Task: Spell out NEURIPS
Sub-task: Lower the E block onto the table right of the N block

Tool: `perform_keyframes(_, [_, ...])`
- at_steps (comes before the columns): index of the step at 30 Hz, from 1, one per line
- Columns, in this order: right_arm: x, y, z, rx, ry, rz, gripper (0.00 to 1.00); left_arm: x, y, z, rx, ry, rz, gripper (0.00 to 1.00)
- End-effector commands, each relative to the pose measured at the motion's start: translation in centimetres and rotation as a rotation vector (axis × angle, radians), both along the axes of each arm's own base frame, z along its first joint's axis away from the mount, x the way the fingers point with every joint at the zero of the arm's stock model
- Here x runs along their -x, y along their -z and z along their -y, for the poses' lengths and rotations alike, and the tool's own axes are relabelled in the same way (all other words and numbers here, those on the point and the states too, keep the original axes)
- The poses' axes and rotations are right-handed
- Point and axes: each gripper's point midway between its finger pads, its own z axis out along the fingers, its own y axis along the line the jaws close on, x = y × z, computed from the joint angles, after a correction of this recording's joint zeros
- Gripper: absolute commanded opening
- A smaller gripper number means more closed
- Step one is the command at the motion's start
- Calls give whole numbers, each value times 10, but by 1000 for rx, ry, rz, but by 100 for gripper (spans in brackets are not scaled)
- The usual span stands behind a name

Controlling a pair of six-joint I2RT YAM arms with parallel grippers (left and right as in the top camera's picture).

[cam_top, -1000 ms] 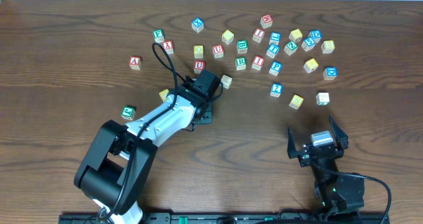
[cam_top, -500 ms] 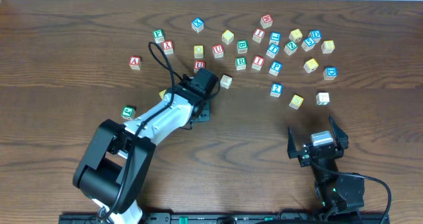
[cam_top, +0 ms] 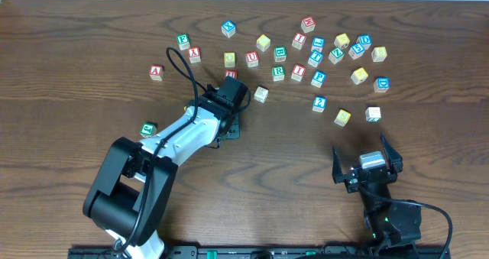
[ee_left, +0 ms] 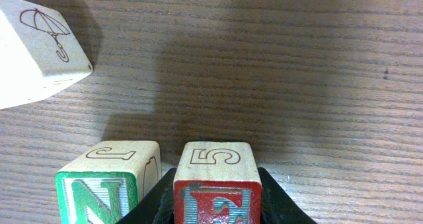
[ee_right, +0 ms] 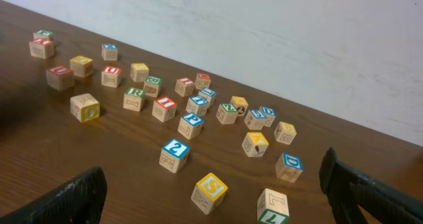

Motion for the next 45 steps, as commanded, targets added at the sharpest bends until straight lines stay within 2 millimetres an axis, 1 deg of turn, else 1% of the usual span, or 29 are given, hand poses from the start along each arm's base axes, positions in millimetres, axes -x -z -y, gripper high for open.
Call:
perform_keyframes(1, [-1,1,4,-13,22,-3,99,3,7,-6,-26,3,-17,8])
perform_keyframes(5, [-1,1,4,-13,21,-3,99,4,7,-6,-27,3,-21,13])
perform_keyframes(11, [-1,1,4,-13,21,-3,99,4,7,-6,-28,3,-22,17])
perform_keyframes(12, [-1,1,4,-13,21,-3,99,4,7,-6,-28,3,-22,23])
perform_keyframes(16, [-1,1,4,-13,21,-3,99,4,7,-6,-28,3,-22,26])
perform_keyframes(19, [-1,1,4,-13,21,-3,99,4,7,-6,-28,3,-22,35])
perform_keyframes(24, [-1,1,4,-13,21,-4,99,4,7,-6,-28,3,-22,40])
perform_keyframes(45, [-1,1,4,-13,21,-3,99,5,7,-4,-17,6,-25,40])
